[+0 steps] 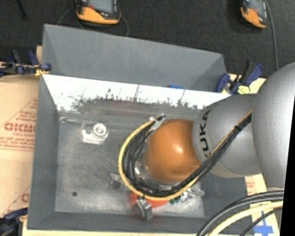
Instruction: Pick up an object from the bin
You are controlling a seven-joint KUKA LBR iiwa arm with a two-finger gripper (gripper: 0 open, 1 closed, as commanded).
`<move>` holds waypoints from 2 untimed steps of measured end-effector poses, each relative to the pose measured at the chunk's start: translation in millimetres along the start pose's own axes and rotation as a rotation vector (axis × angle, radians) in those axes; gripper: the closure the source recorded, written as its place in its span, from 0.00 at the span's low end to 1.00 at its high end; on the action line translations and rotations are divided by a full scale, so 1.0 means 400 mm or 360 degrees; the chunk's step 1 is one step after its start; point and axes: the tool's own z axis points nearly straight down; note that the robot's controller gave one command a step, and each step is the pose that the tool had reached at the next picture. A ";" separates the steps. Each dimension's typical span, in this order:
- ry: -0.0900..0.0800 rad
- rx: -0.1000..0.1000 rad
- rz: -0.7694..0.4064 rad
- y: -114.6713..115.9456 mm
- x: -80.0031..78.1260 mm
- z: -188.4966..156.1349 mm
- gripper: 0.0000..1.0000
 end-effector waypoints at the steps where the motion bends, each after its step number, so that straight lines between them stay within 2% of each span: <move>1: 0.0004 0.0000 -0.0314 -0.096 0.021 -0.022 0.00; 2: 0.0008 -0.0004 -0.0575 -0.079 0.032 0.002 0.00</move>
Offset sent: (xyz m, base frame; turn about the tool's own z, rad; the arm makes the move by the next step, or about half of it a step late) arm 0.0142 -0.0336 0.0080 -0.2013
